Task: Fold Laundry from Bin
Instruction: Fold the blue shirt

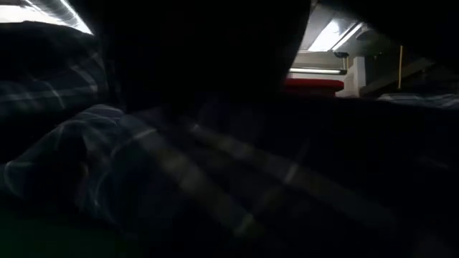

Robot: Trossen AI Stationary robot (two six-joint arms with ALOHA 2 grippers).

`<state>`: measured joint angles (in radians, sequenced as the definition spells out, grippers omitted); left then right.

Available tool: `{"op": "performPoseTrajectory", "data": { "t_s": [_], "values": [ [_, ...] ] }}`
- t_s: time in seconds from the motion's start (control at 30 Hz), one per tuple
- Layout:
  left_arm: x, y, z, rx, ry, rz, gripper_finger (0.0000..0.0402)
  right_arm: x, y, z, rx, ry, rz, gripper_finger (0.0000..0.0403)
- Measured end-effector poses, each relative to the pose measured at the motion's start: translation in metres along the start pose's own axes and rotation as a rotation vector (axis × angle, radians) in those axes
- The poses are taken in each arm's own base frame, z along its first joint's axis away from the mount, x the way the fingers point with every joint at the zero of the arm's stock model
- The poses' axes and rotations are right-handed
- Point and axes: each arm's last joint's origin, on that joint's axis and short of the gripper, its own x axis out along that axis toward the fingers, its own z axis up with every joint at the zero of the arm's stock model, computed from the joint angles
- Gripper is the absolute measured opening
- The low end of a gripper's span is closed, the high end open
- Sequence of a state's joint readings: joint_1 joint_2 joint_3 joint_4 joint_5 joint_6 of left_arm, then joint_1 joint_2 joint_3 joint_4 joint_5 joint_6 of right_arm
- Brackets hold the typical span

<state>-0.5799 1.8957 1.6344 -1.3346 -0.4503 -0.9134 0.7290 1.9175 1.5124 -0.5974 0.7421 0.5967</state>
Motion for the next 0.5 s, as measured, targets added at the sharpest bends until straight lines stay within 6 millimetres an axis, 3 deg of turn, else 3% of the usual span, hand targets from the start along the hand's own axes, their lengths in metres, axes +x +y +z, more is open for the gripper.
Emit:
{"op": "performPoseTrajectory", "data": {
  "t_s": [0.27,0.5],
  "values": [
    [-0.008,-0.016,-0.025,0.063,0.003,-0.016,0.0,0.018,-0.029,-0.004,-0.047,0.164,-0.09,0.0009],
    [0.014,-0.019,-0.056,0.069,0.03,0.083,0.0,0.027,-0.046,-0.003,-0.127,0.251,-0.128,0.0009]
  ]
}}
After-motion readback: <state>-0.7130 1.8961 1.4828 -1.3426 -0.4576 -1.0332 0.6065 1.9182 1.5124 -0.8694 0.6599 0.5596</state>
